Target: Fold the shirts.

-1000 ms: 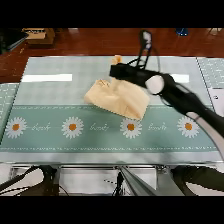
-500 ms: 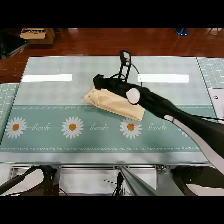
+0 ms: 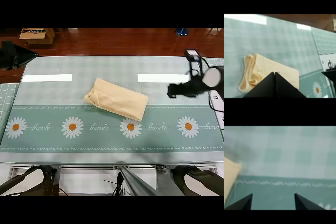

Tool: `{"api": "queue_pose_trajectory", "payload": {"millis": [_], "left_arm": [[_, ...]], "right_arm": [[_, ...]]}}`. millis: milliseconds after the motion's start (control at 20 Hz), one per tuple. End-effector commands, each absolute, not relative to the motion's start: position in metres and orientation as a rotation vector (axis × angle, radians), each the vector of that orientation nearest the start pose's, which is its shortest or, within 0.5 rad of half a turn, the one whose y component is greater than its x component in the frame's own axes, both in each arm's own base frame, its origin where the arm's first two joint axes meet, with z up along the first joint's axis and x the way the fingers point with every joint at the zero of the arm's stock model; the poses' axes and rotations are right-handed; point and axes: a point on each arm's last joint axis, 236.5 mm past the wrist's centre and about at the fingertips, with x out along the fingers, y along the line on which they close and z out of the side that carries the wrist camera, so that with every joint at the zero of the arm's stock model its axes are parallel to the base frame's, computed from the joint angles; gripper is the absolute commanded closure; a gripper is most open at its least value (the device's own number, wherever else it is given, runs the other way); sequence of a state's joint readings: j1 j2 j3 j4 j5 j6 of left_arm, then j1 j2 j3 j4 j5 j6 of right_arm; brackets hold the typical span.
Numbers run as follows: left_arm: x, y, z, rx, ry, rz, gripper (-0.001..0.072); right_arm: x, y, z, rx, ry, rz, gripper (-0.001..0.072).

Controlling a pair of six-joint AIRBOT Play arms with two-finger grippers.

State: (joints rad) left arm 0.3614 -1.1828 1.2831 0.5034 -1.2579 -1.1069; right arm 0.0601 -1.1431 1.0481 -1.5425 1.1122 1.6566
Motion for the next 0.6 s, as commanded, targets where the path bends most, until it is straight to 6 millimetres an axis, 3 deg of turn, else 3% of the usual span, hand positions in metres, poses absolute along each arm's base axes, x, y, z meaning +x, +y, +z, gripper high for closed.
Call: {"api": "queue_pose_trajectory", "payload": {"millis": [0, 150, 300, 550], "left_arm": [[0.417, -0.053, 0.196, -0.599, 0.72, -0.564, 0.0692], [0.415, -0.054, 0.195, -0.599, 0.728, -0.571, 0.0692], [0.415, -0.054, 0.196, -0.599, 0.727, -0.572, 0.0692], [0.415, -0.054, 0.196, -0.602, 0.728, -0.57, 0.0692]], "right_arm": [[0.328, 0.038, -0.014, 0.565, 1.276, 0.057, 0.0106], [0.342, 0.064, -0.04, 0.795, 1.156, 0.043, 0.0106], [0.337, 0.098, -0.071, 0.829, 1.192, 0.054, 0.0106], [0.34, 0.164, -0.102, 0.843, 1.225, 0.122, 0.0114]]}}
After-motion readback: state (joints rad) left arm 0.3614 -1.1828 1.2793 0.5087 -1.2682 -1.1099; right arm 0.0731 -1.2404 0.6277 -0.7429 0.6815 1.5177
